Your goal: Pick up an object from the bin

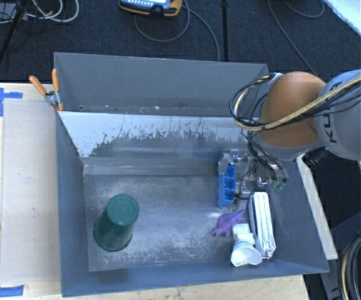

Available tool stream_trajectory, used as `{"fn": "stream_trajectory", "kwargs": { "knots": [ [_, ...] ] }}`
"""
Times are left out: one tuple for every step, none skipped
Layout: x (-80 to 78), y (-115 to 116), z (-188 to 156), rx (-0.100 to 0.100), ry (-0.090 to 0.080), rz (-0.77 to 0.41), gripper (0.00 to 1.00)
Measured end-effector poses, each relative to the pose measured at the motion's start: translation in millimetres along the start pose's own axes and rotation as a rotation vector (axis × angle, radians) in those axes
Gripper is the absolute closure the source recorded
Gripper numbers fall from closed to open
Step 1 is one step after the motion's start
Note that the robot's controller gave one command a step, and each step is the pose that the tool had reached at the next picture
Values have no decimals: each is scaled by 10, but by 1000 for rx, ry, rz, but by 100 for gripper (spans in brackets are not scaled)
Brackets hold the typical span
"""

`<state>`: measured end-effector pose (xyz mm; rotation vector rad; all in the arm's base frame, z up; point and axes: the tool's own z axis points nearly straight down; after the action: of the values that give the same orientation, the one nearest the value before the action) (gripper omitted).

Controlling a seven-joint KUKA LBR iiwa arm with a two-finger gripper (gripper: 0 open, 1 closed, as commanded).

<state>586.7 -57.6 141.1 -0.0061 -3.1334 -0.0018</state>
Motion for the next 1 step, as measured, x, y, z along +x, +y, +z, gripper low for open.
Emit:
{"fn": "stream_trajectory", "kwargs": {
  "knots": [
    [-18,0,-43,1,-7,-1,0]
  ]
}}
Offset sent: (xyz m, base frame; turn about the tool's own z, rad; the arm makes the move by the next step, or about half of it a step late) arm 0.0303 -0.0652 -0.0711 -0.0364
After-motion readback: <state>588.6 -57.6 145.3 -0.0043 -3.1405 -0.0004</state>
